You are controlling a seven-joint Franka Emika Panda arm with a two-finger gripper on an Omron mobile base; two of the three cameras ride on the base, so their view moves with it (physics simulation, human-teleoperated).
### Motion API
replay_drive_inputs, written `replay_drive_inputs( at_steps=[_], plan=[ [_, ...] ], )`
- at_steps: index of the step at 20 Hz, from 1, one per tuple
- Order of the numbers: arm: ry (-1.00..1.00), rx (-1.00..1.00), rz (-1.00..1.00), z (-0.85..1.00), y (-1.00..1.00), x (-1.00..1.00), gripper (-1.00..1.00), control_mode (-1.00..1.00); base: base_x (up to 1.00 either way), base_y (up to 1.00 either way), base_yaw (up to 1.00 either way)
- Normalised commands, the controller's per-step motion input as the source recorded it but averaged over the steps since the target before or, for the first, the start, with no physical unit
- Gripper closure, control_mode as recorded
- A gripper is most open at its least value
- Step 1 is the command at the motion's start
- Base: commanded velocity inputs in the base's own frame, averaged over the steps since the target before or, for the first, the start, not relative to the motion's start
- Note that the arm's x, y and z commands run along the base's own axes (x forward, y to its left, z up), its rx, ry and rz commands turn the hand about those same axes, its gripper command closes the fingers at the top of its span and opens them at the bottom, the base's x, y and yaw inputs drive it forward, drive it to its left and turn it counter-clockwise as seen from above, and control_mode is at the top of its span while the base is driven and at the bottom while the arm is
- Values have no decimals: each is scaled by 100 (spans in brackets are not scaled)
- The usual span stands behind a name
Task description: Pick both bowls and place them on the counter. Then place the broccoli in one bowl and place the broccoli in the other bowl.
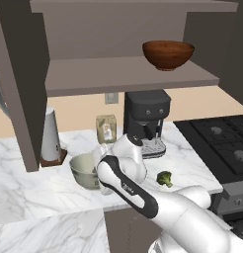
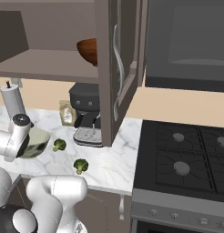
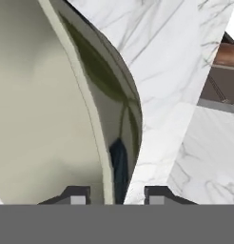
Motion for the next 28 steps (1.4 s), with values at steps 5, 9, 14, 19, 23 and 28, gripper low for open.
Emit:
replay_drive_inputs(
  at_steps=[5, 9, 14, 19, 23, 28],
  plan=[
    [0, 0, 0, -6, -5, -11, -100, -100, 0, 0, 0],
    [0, 0, 0, 1, 0, -5, -100, -100, 0, 0, 0],
    [-5, 0, 0, 16, 6, -6, -100, -100, 0, 0, 0],
    [-2, -1, 0, 31, 2, -15, -100, -100, 0, 0, 0],
    [-7, -2, 0, 26, 0, -25, -100, -100, 0, 0, 0],
    [-2, -8, -1, 27, 0, -23, -100, -100, 0, 0, 0]
  ],
)
